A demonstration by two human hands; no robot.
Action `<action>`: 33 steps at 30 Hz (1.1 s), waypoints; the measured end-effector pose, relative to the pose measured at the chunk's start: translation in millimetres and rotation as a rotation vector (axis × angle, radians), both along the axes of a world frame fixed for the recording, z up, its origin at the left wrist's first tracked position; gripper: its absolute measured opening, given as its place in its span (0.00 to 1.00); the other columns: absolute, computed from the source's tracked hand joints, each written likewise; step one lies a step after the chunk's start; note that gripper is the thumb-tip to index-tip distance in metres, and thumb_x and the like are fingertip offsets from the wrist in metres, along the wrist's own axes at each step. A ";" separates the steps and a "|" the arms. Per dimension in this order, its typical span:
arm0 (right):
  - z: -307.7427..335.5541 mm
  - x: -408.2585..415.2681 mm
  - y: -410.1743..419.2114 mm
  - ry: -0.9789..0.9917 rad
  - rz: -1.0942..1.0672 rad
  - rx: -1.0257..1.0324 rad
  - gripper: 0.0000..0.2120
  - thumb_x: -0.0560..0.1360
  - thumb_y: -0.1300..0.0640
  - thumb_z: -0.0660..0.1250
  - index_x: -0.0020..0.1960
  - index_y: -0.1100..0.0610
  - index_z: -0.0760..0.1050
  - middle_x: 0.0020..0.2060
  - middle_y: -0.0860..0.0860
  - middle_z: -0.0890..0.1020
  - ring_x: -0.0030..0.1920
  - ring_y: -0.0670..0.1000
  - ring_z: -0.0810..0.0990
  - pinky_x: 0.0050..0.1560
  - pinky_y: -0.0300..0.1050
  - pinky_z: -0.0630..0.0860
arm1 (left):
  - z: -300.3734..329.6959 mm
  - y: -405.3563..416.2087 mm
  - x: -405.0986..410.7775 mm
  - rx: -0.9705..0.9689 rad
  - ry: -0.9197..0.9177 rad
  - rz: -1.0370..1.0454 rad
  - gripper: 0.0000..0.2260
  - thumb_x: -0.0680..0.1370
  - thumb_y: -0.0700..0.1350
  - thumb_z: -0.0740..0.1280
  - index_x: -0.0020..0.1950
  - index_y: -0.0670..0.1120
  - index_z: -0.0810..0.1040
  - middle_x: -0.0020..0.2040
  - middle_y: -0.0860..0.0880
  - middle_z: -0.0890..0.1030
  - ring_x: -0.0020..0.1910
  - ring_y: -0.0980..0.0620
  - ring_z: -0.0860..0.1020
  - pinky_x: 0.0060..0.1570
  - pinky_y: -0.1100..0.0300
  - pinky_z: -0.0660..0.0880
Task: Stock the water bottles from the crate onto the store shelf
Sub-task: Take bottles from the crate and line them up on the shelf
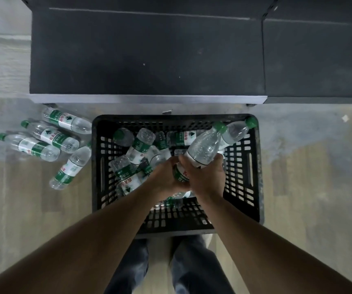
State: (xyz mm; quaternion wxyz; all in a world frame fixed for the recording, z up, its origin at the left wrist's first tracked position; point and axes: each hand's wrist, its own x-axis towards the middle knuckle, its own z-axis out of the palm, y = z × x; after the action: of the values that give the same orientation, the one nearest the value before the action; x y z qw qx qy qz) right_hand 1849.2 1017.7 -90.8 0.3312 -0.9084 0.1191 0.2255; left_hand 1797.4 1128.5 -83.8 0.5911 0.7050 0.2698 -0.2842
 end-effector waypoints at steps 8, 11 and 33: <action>114.2 24.9 13.3 -0.085 0.127 0.014 0.39 0.64 0.31 0.72 0.66 0.53 0.66 0.54 0.52 0.82 0.52 0.55 0.82 0.47 0.46 0.77 | 93.4 32.1 -4.2 0.006 0.067 0.051 0.43 0.66 0.45 0.81 0.76 0.54 0.64 0.69 0.47 0.74 0.67 0.46 0.73 0.61 0.55 0.72; 169.3 34.1 25.4 -0.125 0.135 0.076 0.32 0.64 0.33 0.73 0.60 0.48 0.68 0.48 0.45 0.81 0.49 0.52 0.81 0.45 0.45 0.76 | 147.1 46.2 -1.0 -0.015 0.056 0.092 0.43 0.66 0.46 0.81 0.76 0.55 0.64 0.70 0.48 0.73 0.62 0.51 0.74 0.49 0.63 0.74; 577.2 37.1 103.5 -0.222 0.407 0.297 0.25 0.59 0.37 0.76 0.52 0.43 0.73 0.41 0.39 0.83 0.43 0.41 0.82 0.37 0.34 0.74 | 568.0 130.6 -14.7 0.044 -0.143 0.146 0.26 0.75 0.33 0.67 0.73 0.46 0.69 0.56 0.47 0.80 0.59 0.49 0.78 0.62 0.53 0.75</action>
State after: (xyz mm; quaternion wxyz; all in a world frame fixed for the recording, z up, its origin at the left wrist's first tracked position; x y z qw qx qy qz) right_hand 1886.3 1121.2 486.4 0.4198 -0.8742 -0.1375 0.2015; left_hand 1782.7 1259.1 484.2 0.6123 0.7148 0.2838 -0.1835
